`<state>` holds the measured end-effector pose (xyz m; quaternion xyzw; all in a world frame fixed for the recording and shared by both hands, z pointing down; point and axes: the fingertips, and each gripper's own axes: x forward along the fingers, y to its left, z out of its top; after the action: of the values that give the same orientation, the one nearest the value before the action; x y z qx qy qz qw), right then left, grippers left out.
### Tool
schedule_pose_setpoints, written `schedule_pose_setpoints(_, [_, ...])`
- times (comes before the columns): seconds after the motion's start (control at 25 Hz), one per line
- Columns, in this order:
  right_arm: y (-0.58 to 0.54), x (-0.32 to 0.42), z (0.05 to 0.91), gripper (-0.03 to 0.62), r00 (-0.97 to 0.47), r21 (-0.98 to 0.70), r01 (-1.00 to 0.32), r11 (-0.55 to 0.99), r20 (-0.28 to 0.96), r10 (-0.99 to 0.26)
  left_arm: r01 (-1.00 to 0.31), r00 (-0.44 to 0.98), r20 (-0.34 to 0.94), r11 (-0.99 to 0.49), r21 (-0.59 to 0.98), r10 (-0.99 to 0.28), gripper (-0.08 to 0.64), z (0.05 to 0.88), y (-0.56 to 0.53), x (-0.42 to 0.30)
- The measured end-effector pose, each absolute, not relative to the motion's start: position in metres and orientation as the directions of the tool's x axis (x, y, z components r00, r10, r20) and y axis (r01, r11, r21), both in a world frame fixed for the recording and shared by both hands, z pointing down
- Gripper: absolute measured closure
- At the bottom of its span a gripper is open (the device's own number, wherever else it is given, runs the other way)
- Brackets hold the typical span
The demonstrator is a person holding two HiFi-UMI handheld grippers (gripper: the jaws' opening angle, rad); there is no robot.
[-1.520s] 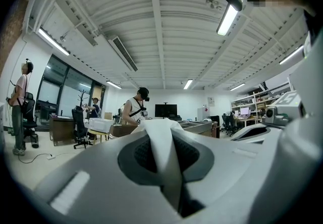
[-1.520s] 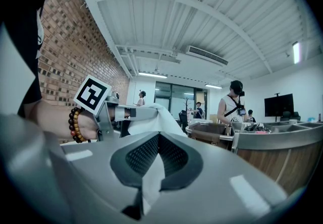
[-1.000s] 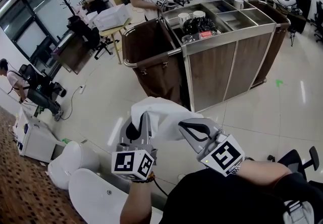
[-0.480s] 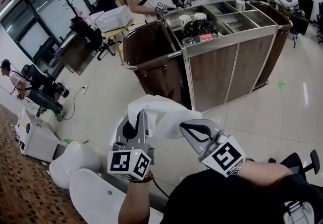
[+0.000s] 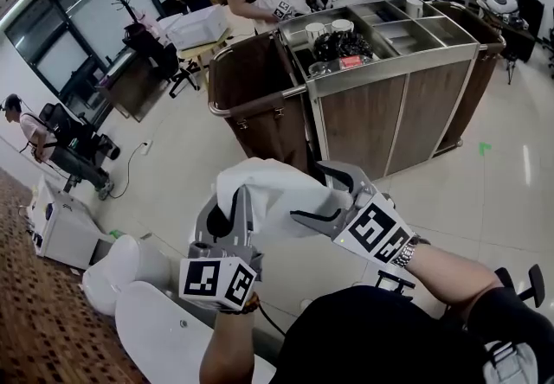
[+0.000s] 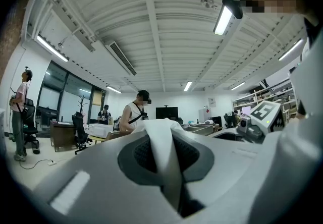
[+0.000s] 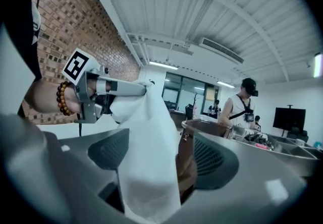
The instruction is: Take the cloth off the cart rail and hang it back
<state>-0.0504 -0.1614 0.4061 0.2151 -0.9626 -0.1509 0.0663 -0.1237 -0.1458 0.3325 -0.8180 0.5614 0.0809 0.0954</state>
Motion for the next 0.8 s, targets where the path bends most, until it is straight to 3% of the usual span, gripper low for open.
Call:
schedule_pose_setpoints(0.24, [-0.180,-0.059,0.439,0.198,-0.909,0.313,-0.315,0.896,0.171,-0.379,-0.932,0.361,-0.246,-0.356,-0.067,-0.900,0.531,0.334,-0.144,-0.110])
schedule_pose_setpoints(0.4, [-0.183,-0.061,0.450,0.225,-0.921,0.300,-0.271,0.914,0.195,-0.337,-0.934,0.358,-0.247,-0.352,-0.067,-0.901,0.531,0.339,-0.144,-0.104])
schedule_pose_setpoints(0.6, [-0.187,-0.059,0.453,0.378,-0.932,0.305,-0.241,0.921,0.191,-0.307,-0.934,0.356,-0.252,-0.351,-0.067,-0.900,0.531,0.341,-0.148,-0.096])
schedule_pose_setpoints(0.76, [-0.196,-0.050,0.446,0.562,-0.928,0.314,-0.280,0.907,0.153,-0.339,-0.936,0.351,-0.251,-0.345,-0.067,-0.902,0.529,0.344,-0.152,-0.093])
schedule_pose_setpoints(0.8, [-0.199,-0.047,0.444,0.571,-0.926,0.313,-0.293,0.904,0.144,-0.350,-0.937,0.348,-0.247,-0.342,-0.068,-0.904,0.528,0.345,-0.154,-0.093])
